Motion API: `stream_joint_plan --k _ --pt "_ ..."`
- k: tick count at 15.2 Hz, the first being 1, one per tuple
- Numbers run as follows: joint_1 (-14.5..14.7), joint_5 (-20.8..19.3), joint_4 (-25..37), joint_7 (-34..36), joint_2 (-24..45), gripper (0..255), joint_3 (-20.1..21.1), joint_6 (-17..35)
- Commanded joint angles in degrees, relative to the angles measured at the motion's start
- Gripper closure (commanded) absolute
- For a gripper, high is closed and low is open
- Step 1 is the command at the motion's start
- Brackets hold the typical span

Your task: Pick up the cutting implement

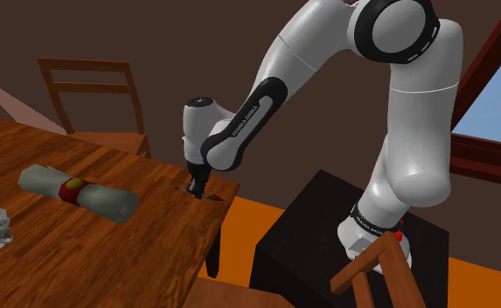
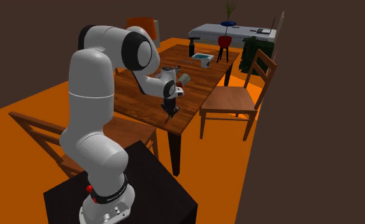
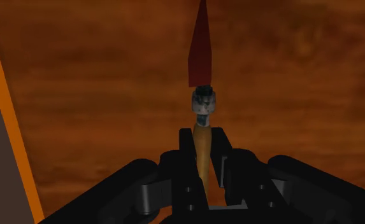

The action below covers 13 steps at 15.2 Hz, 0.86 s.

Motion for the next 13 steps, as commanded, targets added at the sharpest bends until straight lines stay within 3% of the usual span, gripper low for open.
stream_joint_plan --k 1,13 --pt "-0.2 0.4 0.0 -0.3 -1.3 255 0.3 -1.3" --pt "-0.9 2.5 0.6 -1.6 -7.7 255 1.3 -8.2"
